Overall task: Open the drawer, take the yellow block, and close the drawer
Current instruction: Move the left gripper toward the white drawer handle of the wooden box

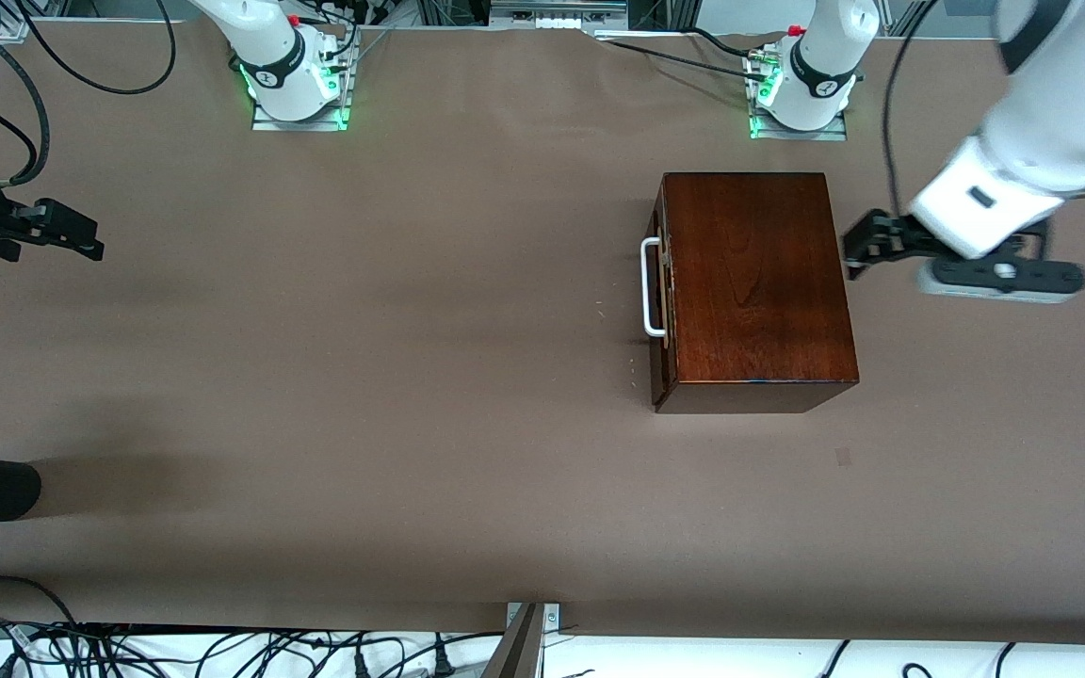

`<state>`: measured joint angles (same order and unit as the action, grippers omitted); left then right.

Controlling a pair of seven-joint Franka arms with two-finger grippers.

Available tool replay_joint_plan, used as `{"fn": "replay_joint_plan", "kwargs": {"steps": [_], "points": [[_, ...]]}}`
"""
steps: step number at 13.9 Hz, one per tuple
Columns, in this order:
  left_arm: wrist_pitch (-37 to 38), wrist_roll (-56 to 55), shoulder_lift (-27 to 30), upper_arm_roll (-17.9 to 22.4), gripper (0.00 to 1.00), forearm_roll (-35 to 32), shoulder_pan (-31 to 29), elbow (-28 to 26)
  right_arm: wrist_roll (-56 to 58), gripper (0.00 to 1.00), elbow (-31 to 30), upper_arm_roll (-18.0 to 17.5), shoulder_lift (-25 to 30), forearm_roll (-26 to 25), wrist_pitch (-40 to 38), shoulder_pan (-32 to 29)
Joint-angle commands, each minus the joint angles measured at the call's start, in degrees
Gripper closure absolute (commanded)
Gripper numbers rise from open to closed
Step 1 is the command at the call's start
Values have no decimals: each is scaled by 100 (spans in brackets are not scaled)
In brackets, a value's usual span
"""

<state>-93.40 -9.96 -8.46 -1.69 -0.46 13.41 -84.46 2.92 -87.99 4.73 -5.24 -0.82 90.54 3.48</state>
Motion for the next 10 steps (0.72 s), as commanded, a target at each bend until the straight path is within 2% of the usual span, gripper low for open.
{"fn": "replay_joint_plan", "kwargs": {"steps": [1,4,8,10], "points": [[68,-452,-296,55,0,309,459,96,68,0,27,-42,58,82,-19,-75],[59,-996,-674,55,0,354,1013,96,68,0,27,-42,58,82,-19,-75],[-3,-2193,-1201,64,0,442,2147,105,68,0,27,-42,58,82,-19,-75],[-46,-2194,-1395,55,0,468,2175,105,68,0,27,-42,58,82,-19,-75]]}}
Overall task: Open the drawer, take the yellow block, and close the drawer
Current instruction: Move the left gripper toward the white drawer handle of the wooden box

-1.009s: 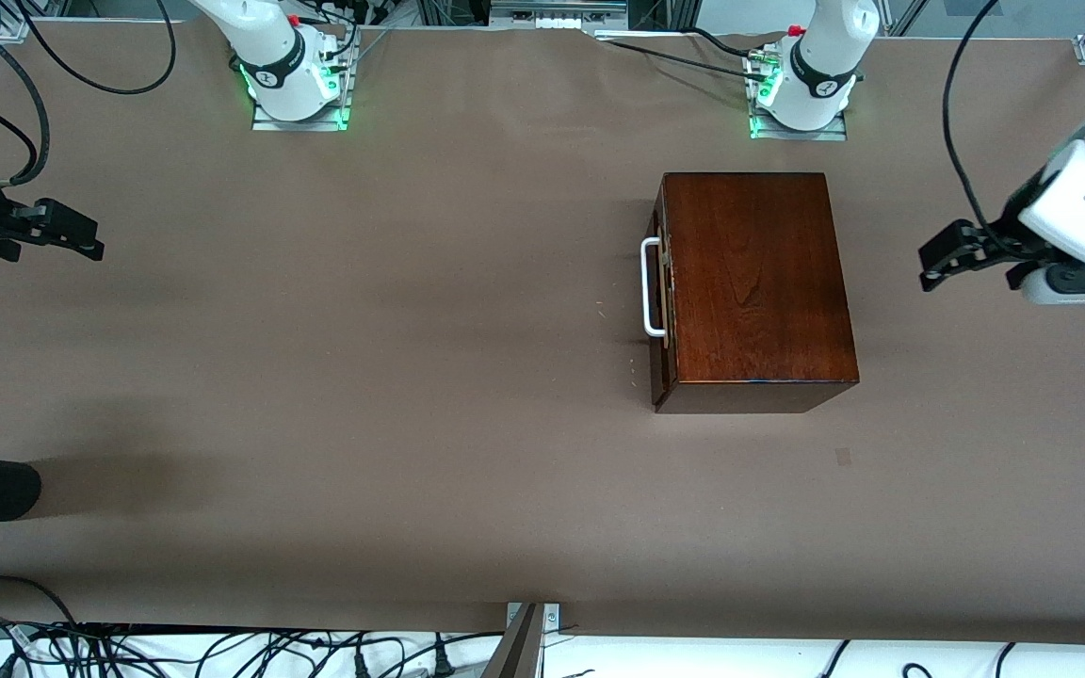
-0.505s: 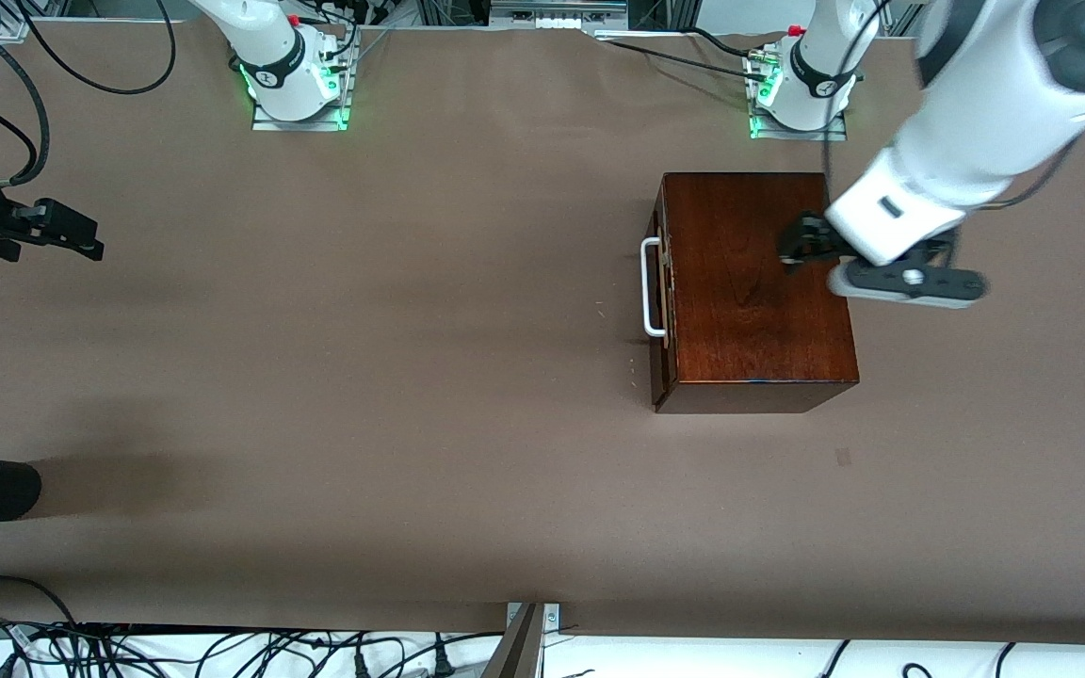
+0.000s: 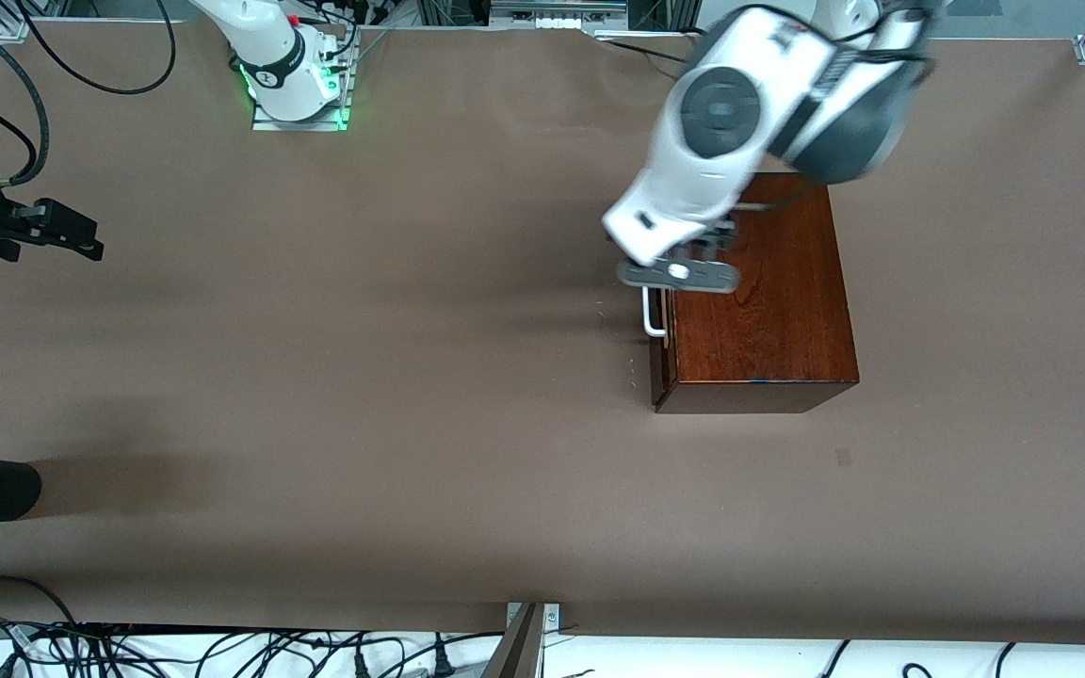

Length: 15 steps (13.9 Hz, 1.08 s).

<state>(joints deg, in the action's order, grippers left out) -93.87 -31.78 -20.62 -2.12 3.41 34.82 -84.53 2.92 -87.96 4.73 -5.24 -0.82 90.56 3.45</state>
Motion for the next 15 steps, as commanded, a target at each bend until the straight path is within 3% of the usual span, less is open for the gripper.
{"fn": "replay_joint_plan", "kwargs": {"steps": [1,15], "points": [[-131,-12,-241,98,0,89,25,112,68,0,25,-42,58,82,-21,-73],[-228,-276,-988,107,0,362,192,-2,68,0,25,-42,58,82,-21,-73]]}}
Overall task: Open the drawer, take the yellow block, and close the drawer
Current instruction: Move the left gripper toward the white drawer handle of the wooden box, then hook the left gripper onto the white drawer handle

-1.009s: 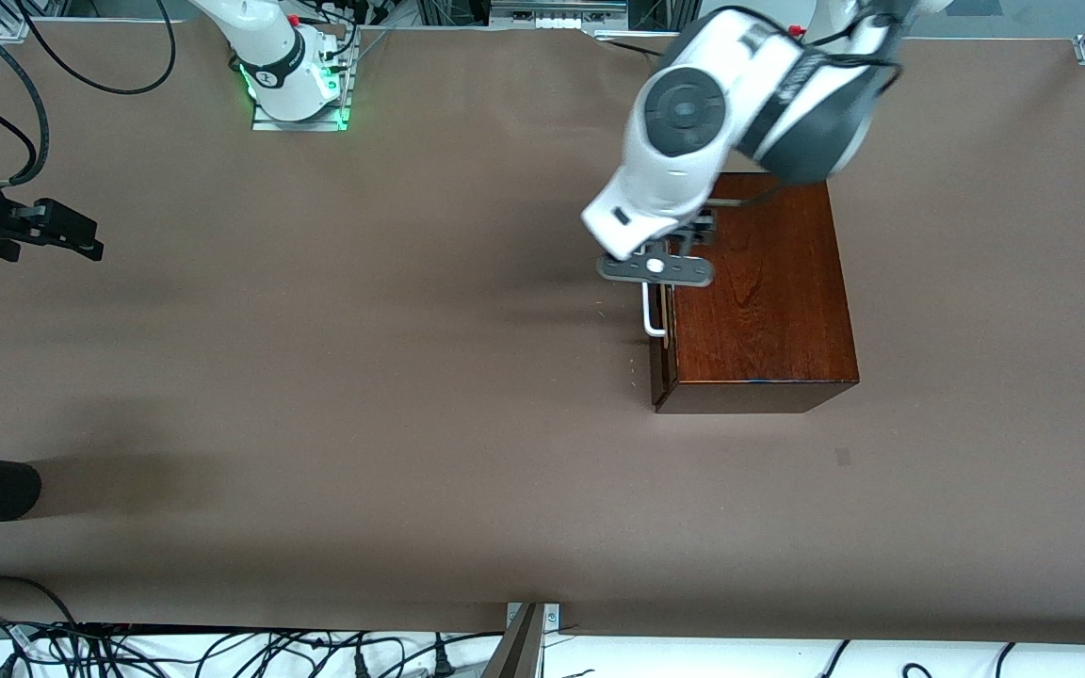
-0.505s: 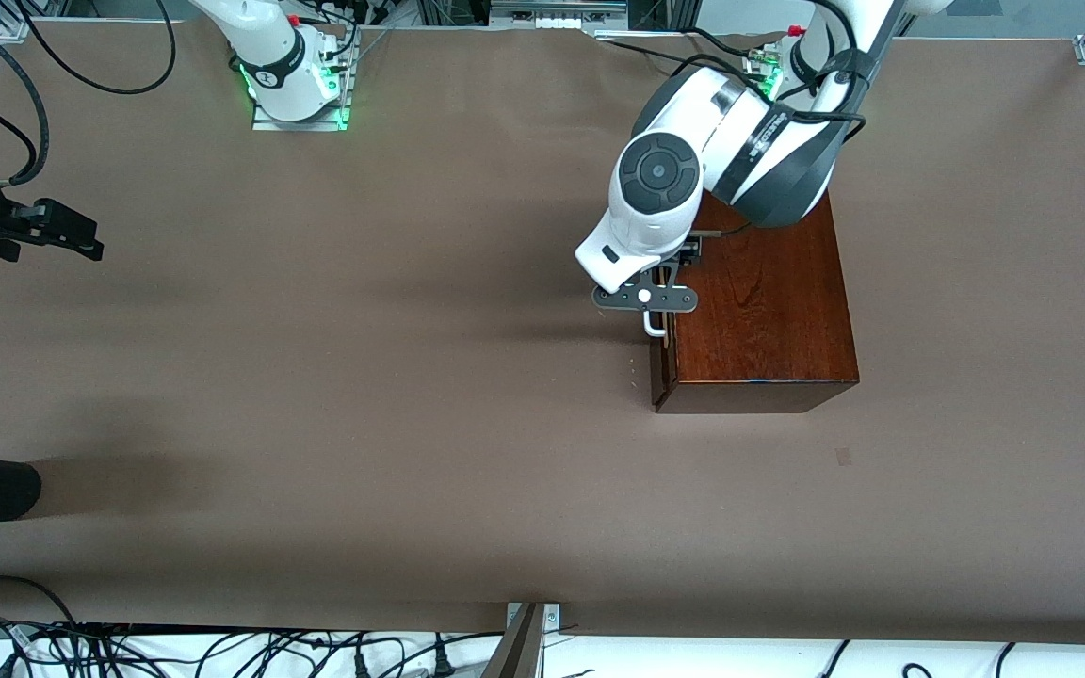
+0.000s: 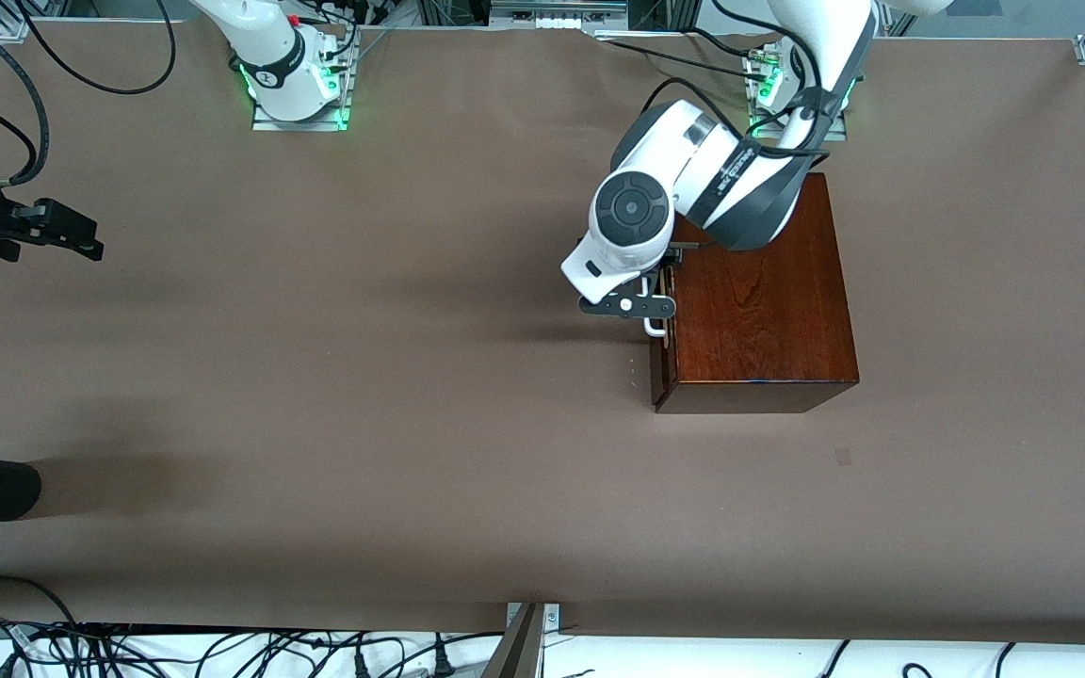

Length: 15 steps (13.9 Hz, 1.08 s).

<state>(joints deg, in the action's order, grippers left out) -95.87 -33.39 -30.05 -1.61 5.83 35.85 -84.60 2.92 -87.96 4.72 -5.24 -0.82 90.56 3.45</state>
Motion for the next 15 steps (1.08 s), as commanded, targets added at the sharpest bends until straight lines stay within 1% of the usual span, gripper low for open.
{"fn": "replay_joint_plan", "kwargs": {"steps": [1,11,15], "points": [[-28,-123,-97,56,0,120,106,5,68,0,24,-42,58,82,-21,-56],[-133,-352,-431,64,0,32,177,-22,68,0,24,-42,58,82,-21,-73],[-142,-352,-449,64,0,32,168,-30,68,0,24,-42,58,82,-21,-73]]}}
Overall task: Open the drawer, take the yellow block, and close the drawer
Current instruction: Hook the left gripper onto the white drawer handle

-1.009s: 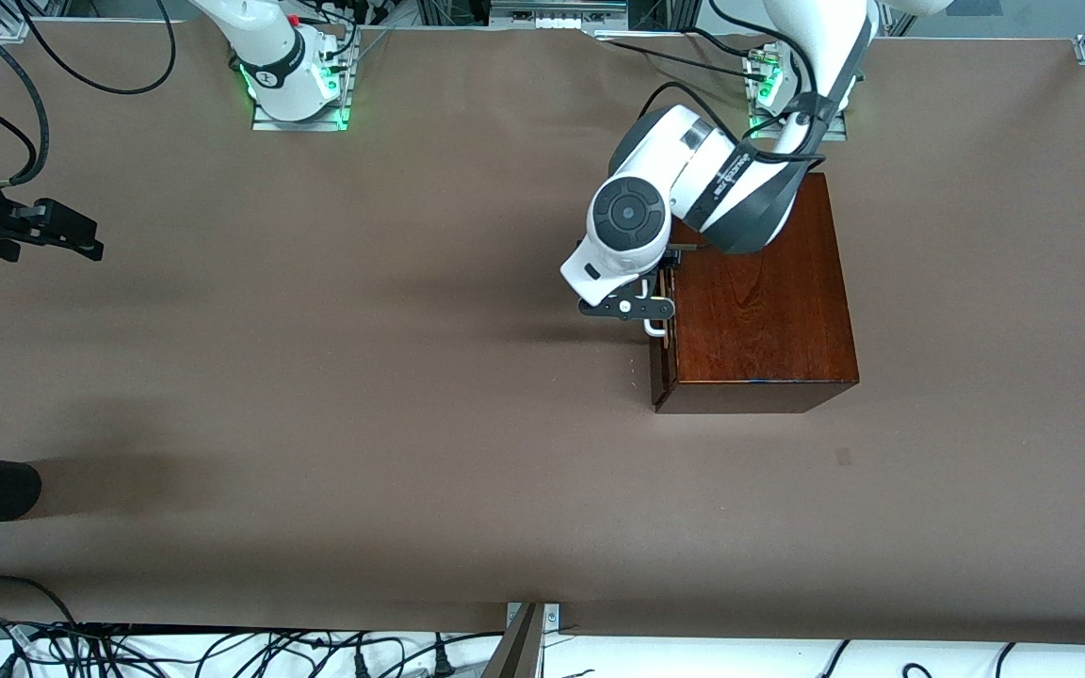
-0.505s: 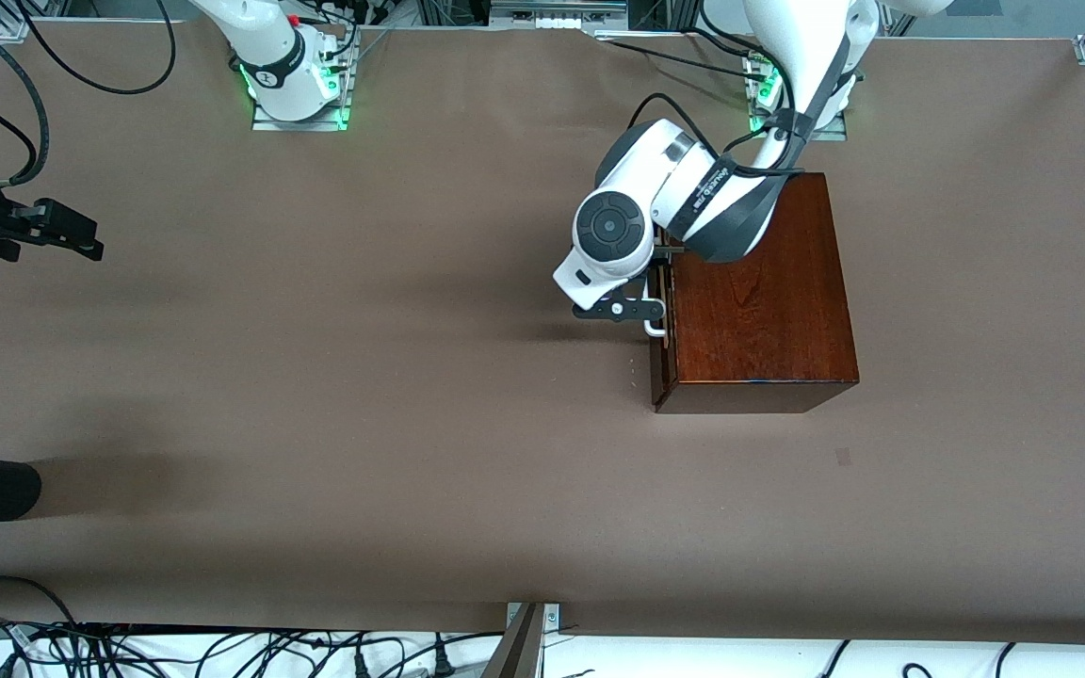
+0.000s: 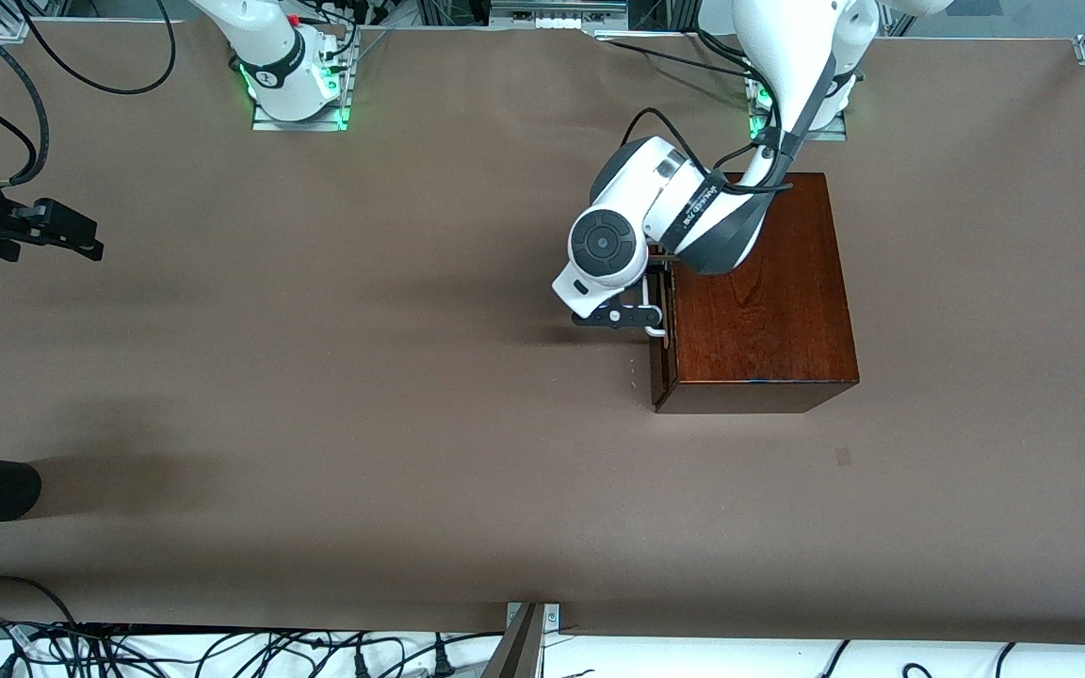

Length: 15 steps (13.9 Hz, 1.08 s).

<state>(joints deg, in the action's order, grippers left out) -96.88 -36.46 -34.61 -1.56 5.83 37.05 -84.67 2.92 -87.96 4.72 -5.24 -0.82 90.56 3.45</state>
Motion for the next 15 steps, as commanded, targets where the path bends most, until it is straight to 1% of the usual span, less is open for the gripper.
{"fn": "replay_joint_plan", "kwargs": {"steps": [1,11,15], "points": [[-42,-45,-10,59,0,32,47,-23,68,0,24,-42,58,82,-21,-73],[-121,-45,-98,59,0,32,56,-23,68,0,24,-42,58,82,-21,-73],[-217,-133,-98,50,0,41,144,-15,68,0,24,-42,58,82,-21,-55]]}}
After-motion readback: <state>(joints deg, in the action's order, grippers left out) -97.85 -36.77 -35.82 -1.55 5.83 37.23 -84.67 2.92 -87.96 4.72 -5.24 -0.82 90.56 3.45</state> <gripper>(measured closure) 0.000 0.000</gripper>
